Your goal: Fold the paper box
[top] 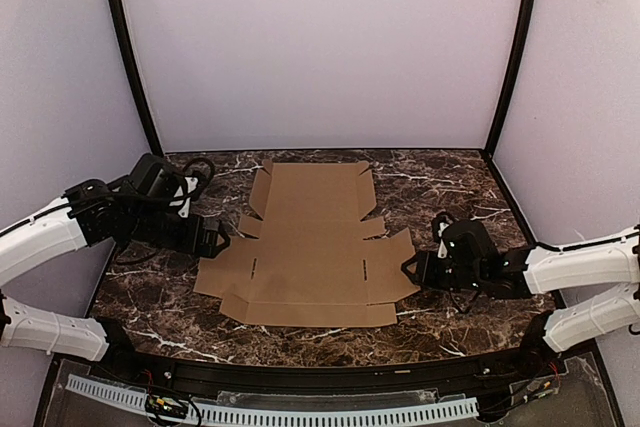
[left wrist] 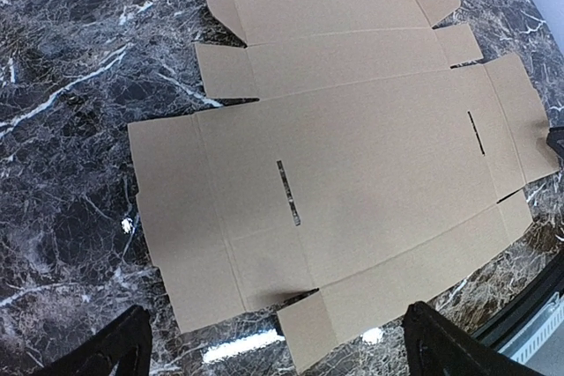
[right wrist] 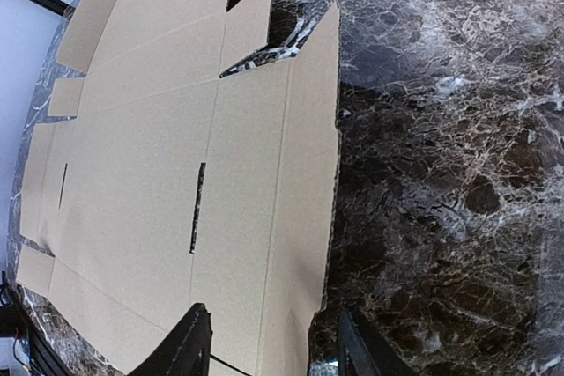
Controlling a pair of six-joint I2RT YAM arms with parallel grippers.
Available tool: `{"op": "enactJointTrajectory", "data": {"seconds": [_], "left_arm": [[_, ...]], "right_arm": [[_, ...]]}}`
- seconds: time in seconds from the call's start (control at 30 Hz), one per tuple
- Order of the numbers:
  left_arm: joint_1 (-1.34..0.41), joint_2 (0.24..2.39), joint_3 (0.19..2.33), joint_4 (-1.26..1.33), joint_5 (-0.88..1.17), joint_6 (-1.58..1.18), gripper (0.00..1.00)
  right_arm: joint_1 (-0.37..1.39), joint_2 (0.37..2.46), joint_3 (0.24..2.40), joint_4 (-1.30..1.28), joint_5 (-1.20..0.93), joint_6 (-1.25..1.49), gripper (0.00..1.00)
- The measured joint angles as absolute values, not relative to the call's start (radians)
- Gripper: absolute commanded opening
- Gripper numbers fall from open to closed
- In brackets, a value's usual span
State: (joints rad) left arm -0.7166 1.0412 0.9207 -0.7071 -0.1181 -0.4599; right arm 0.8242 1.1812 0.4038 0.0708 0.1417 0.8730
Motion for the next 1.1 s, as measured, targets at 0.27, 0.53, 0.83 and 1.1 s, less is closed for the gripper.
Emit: {"op": "enactJointTrajectory", "data": {"seconds": [0.27, 0.53, 0.83, 1.1], "left_arm": [[-0.717, 1.046, 0.973, -0.717, -0.135, -0.459, 1.00], [-0.717, 1.047, 0.981, -0.743, -0.149, -0.453, 1.00], [-0.717, 1.062, 1.044, -0.787, -0.204, -0.403, 1.00], [-0.717, 1.055, 1.124, -0.803, -0.218, -0.349, 1.00]], "right_arm": [[0.793, 1.244, 0.371, 0.176, 0.079, 0.839, 0.23], [0.786, 1.265, 0.363, 0.216, 0.031, 0.809, 0.00], [0.762, 1.285, 0.523, 0.091, -0.059, 0.595, 0.00], [0.647, 1.416, 0.854, -0.165, -0.176, 0.278, 0.00]]}}
